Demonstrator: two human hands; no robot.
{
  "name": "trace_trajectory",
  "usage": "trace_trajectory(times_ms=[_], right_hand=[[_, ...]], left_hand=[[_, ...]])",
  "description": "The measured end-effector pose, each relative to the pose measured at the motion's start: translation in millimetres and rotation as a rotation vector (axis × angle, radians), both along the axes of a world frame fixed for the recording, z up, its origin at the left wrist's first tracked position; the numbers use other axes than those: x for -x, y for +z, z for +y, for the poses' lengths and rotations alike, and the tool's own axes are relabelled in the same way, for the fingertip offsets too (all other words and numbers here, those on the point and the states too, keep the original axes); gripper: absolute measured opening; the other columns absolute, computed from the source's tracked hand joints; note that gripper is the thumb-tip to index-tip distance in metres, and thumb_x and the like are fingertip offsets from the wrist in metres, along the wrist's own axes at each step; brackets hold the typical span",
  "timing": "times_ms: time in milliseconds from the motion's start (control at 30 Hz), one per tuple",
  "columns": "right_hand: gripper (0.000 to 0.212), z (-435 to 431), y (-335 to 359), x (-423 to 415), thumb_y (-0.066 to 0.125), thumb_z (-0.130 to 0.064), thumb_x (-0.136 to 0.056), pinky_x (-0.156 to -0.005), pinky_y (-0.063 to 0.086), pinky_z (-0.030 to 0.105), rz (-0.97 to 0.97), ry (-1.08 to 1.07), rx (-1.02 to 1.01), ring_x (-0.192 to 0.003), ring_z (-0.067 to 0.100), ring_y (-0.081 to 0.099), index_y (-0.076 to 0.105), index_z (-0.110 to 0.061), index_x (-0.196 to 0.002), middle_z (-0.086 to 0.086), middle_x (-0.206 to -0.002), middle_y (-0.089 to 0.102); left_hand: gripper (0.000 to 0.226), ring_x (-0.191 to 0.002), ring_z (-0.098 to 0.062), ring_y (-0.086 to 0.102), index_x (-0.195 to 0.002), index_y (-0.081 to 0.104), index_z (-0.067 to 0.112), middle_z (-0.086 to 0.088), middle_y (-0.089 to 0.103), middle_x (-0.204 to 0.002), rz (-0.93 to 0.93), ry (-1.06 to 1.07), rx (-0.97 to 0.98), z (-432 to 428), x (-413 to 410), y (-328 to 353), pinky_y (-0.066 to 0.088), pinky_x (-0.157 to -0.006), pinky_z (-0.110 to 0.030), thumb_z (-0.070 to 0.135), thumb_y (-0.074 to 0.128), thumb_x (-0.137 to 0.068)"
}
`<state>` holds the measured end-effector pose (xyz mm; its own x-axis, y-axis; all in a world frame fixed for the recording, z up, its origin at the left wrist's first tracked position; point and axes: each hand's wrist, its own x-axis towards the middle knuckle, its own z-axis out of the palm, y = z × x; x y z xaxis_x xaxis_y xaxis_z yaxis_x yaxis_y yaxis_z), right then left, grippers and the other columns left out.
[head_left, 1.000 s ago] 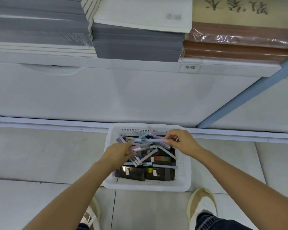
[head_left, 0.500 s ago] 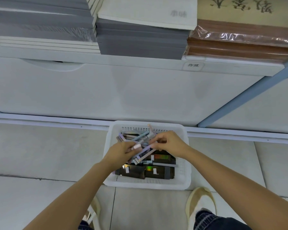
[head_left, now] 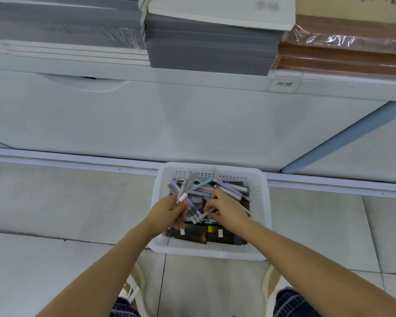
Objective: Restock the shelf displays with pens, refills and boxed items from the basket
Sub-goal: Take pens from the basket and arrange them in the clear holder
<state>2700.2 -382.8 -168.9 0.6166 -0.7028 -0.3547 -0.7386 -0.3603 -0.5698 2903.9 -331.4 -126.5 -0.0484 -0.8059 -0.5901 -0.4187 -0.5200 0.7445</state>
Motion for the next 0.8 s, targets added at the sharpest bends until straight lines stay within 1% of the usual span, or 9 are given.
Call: trace_trajectory(times_ms=[100,167,233,300,400,467,533,667,800], right_hand=[[0.018,-10,16,-4,0.067,-0.026,-0.089,-0.088,0.045,0.028,-0.115,0.018,-0.009,-0.094,0.008,0.054,0.072,-0.020,-0.105,-0.003,-0.106,0.062],[0.017,-18,33,-7,0.067,-0.029,-0.088,-0.094,0.038,0.026,-0.163,0.049,0.010,-0.087,0.001,0.053,0.073,-0.022,-0.102,-0.006,-0.097,0.069],[0.015,-25,53,-11,0.067,-0.032,-0.087,-0.100,0.038,0.031,-0.202,0.085,0.031,-0.081,-0.002,0.054,0.073,-0.021,-0.096,-0.010,-0.091,0.069],[0.019,-28,72,-14,0.067,-0.034,-0.088,-0.086,0.046,0.025,-0.231,0.099,0.006,-0.077,0.001,0.058,0.074,-0.019,-0.097,-0.011,-0.087,0.068],[0.015,-33,100,-9,0.068,-0.032,-0.089,-0.065,0.037,0.013,-0.268,0.064,-0.089,-0.067,-0.001,0.054,0.071,-0.024,-0.101,-0.014,-0.077,0.063],[0.014,-38,118,2,0.067,-0.030,-0.090,-0.063,0.040,0.013,-0.295,-0.008,-0.152,-0.063,0.001,0.056,0.066,-0.027,-0.103,-0.012,-0.072,0.065],[0.016,-44,141,15,0.066,-0.025,-0.091,-0.068,0.044,0.013,-0.391,-0.123,-0.207,-0.064,0.002,0.059,0.064,-0.021,-0.106,-0.014,-0.065,0.064],[0.009,-51,199,22,0.063,-0.011,-0.092,-0.065,0.047,0.024,-0.724,-0.323,-0.241,-0.069,0.010,0.063,0.067,-0.006,-0.099,0.002,-0.073,0.070],[0.013,-47,271,11,0.059,-0.009,-0.094,-0.067,0.049,0.023,-0.949,-0.325,-0.213,-0.079,0.014,0.065,0.068,-0.009,-0.103,0.006,-0.083,0.070]], left_hand=[[0.028,-0.055,-0.012,0.043,-0.076,0.052,0.018,0.004,0.048,-0.060,-0.028,0.027,0.067,-1,0,6,0.042,-0.059,-0.030,0.031,0.047,-0.101],[0.027,-0.053,-0.005,0.043,-0.073,0.055,0.022,0.010,0.048,-0.055,-0.014,0.027,0.133,-4,1,15,0.038,-0.057,-0.021,0.034,0.055,-0.097],[0.020,-0.053,-0.003,0.047,-0.076,0.065,0.026,0.009,0.052,-0.055,0.007,0.029,0.172,-6,3,28,0.040,-0.057,-0.018,0.038,0.064,-0.091],[0.023,-0.051,-0.006,0.043,-0.069,0.064,0.024,0.009,0.047,-0.051,-0.025,0.051,0.205,-8,3,40,0.037,-0.056,-0.020,0.035,0.068,-0.089],[0.039,-0.045,-0.006,0.033,-0.060,0.047,0.015,0.009,0.036,-0.048,-0.064,0.111,0.232,-11,-3,63,0.030,-0.050,-0.018,0.030,0.070,-0.088],[0.042,-0.042,-0.006,0.032,-0.061,0.042,0.015,0.010,0.034,-0.046,-0.057,0.198,0.239,-12,-10,81,0.028,-0.046,-0.017,0.030,0.071,-0.087],[0.042,-0.039,-0.004,0.032,-0.060,0.044,0.016,0.010,0.036,-0.045,-0.040,0.289,0.248,-12,-18,101,0.030,-0.041,-0.015,0.032,0.072,-0.086],[0.021,-0.035,-0.004,0.035,-0.071,0.066,0.016,0.011,0.042,-0.043,0.071,0.353,0.277,-9,-23,147,0.032,-0.037,-0.017,0.029,0.074,-0.085],[0.015,-0.038,-0.005,0.034,-0.076,0.067,0.015,0.012,0.042,-0.045,0.144,0.266,0.352,-7,-18,205,0.032,-0.038,-0.017,0.025,0.074,-0.085]])
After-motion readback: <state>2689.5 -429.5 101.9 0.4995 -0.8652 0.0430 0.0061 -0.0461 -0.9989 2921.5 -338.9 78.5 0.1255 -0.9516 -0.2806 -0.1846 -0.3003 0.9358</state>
